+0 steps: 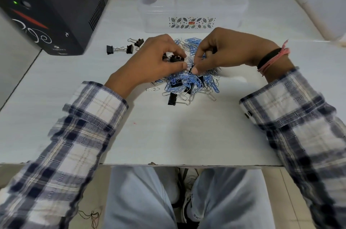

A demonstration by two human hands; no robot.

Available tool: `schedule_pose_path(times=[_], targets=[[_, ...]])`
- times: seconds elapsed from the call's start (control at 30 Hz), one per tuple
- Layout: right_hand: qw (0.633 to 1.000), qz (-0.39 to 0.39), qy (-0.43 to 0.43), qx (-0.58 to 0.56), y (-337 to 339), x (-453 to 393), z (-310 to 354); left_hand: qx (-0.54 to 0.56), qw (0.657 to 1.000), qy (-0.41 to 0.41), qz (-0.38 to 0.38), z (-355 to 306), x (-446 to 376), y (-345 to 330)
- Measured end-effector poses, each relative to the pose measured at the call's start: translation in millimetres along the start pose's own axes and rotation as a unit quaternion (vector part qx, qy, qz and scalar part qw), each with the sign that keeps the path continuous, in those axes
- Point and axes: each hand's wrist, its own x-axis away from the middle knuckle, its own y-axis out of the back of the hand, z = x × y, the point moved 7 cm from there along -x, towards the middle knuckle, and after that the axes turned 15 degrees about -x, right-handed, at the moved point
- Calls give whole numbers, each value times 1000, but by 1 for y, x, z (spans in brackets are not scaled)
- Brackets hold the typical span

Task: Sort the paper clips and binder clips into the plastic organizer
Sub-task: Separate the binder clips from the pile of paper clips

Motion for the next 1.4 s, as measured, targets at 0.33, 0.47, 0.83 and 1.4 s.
schedule_pose_path(times=[0.33, 0.47, 0.83, 1.4], targets=[[997, -38, -33, 54, -4, -2, 2, -33, 997, 51, -52, 12, 0, 5], [998, -64, -6, -2, 7, 4, 6, -55, 995, 71, -44, 16, 0, 6], [817, -72, 19, -571, 20, 0, 10, 60, 989, 130, -40, 14, 5, 10], [982, 88, -115, -122, -1, 19, -9, 562, 796, 200, 108, 6, 12, 5]])
